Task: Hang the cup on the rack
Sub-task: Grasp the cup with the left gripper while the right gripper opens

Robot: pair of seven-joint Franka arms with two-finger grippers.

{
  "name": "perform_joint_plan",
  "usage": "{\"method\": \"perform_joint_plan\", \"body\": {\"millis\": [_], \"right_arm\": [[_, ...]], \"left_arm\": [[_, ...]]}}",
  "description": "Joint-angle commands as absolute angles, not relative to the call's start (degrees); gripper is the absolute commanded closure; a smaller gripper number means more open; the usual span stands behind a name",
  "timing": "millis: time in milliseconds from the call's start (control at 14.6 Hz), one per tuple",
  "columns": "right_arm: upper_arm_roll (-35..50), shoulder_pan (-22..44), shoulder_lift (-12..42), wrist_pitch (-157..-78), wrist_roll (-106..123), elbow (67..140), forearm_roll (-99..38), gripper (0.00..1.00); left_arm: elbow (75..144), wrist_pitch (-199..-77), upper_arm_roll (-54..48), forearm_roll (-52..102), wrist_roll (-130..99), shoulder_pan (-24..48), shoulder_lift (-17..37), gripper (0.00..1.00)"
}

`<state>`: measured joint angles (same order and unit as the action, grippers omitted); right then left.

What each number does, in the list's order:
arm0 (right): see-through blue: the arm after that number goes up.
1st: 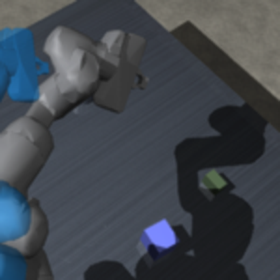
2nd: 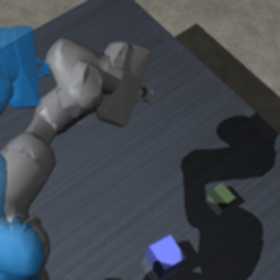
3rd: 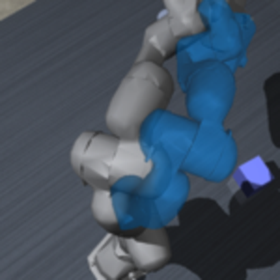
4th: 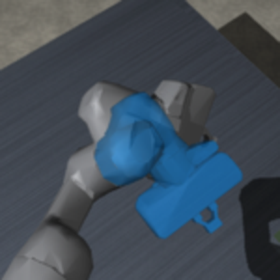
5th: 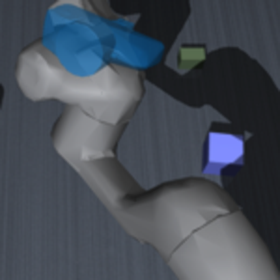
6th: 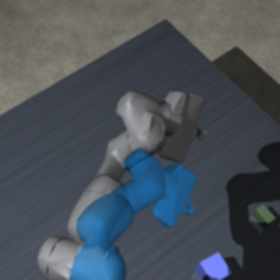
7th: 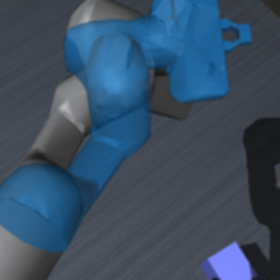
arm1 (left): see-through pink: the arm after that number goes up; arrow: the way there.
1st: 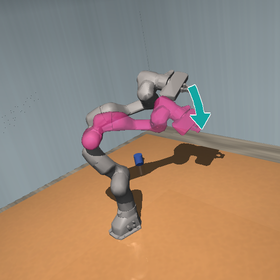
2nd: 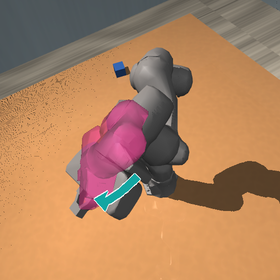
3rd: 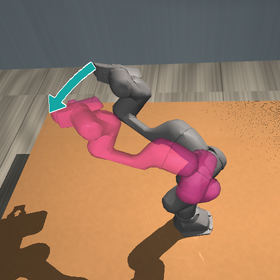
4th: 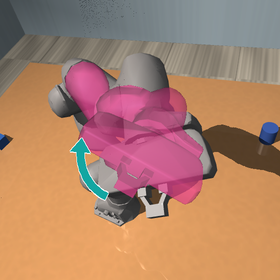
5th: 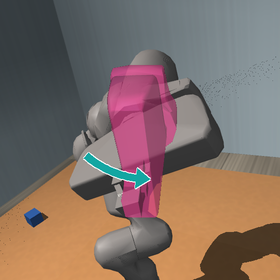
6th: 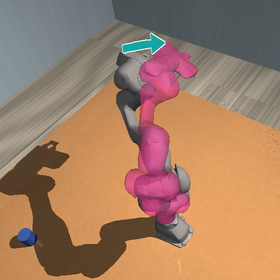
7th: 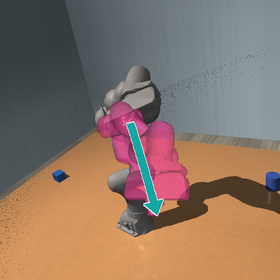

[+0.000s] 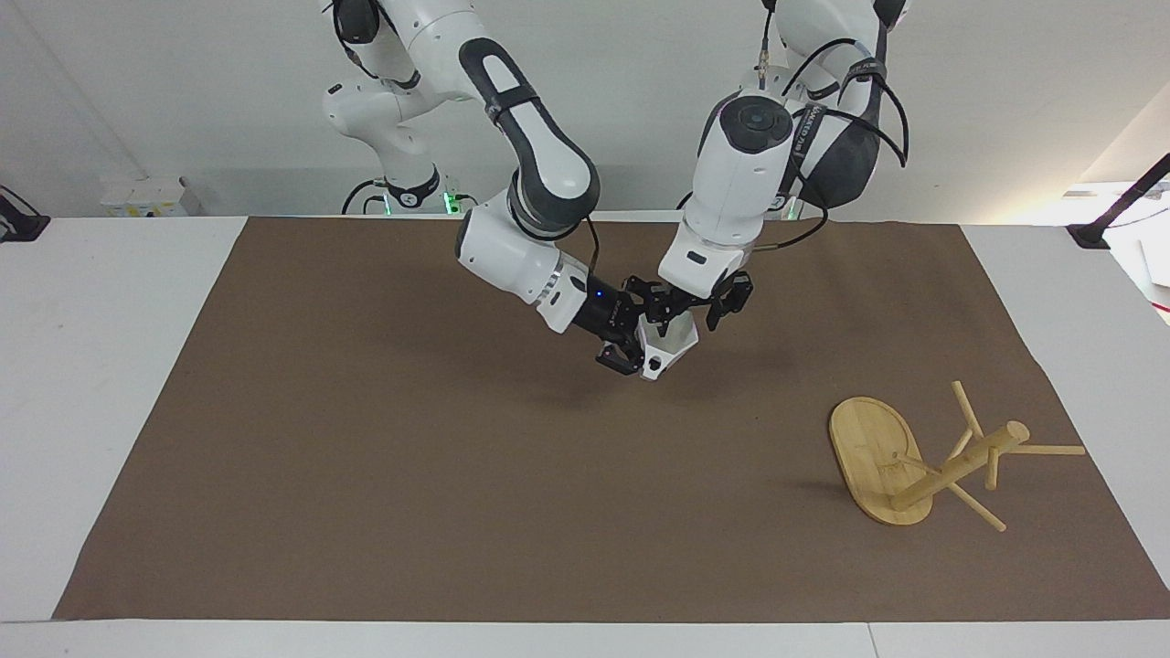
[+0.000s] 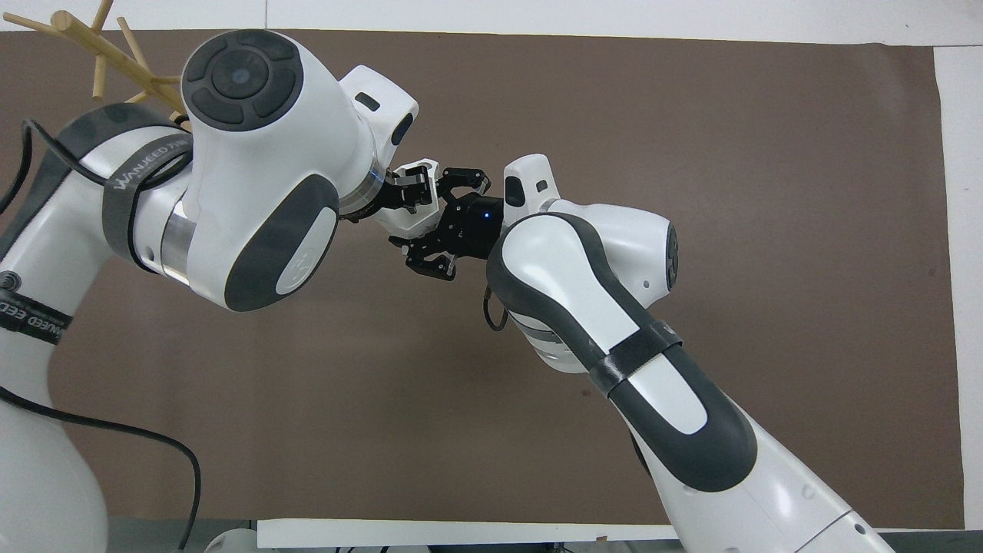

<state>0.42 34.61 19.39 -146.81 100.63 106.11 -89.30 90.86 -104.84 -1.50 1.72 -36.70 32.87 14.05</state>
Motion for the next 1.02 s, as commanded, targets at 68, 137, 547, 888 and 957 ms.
{"method": "perform_joint_plan", "body": {"millis": [68, 137, 547, 888, 957], "right_arm": [[0.8, 34.2, 19.2, -147.2, 100.1, 105.9, -90.4, 0.67], [0.8, 34.2, 19.2, -147.2, 100.1, 105.9, -90.4, 0.67], [0.8, 34.1, 19.1, -147.1, 100.2, 106.3, -90.4, 0.01], [0.6, 30.9, 8.6, -144.8, 103.7, 118.0, -89.4, 0.00], [0.5, 28.6, 5.9, -142.1, 105.2, 121.3, -89.3, 0.00]], "left_arm": [[94.5, -105.4, -0.9, 2.5, -33.3, 32.8, 11.6, 1.00], [93.4, -105.6, -0.8, 2.5, -33.4, 32.5, 11.9, 1.00], [90.7, -107.6, -0.2, 1.9, -33.7, 31.3, 13.1, 1.00], [91.0, -107.9, -0.3, 1.9, -45.9, 26.7, 12.0, 1.00], [91.2, -109.6, -0.3, 2.0, -47.4, 24.8, 12.0, 1.00]]}}
